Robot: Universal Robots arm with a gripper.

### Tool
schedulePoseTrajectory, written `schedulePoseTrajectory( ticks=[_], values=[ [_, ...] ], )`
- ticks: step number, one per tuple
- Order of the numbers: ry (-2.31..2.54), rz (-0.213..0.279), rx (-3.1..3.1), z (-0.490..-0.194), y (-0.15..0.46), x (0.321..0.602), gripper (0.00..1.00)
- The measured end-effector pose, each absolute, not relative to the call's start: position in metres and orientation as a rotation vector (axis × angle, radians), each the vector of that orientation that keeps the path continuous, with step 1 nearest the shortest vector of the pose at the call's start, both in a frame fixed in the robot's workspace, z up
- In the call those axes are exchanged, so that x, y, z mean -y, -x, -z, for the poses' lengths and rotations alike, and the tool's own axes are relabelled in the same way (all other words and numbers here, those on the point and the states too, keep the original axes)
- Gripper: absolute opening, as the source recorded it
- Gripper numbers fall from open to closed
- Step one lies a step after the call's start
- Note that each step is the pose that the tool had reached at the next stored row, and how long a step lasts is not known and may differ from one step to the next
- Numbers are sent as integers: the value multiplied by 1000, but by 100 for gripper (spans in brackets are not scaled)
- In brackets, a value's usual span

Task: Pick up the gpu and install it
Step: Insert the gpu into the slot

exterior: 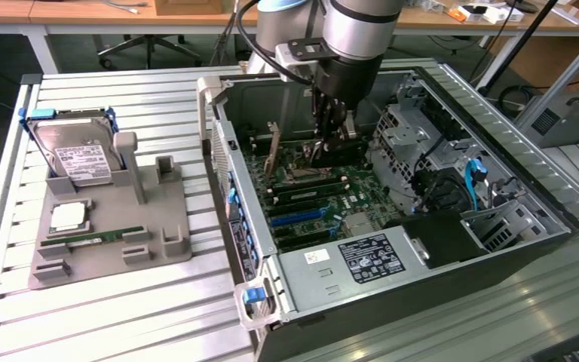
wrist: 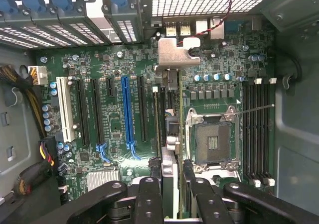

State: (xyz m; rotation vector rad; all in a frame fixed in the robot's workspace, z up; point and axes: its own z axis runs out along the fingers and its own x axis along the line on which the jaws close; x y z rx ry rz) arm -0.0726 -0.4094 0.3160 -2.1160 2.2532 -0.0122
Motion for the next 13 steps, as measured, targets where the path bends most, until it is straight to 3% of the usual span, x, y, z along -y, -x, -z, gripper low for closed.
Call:
schedulePoseTrajectory(
  ticks=[13],
  values=[
    [2116,12,-2253,-313,73,410,27]
  ],
)
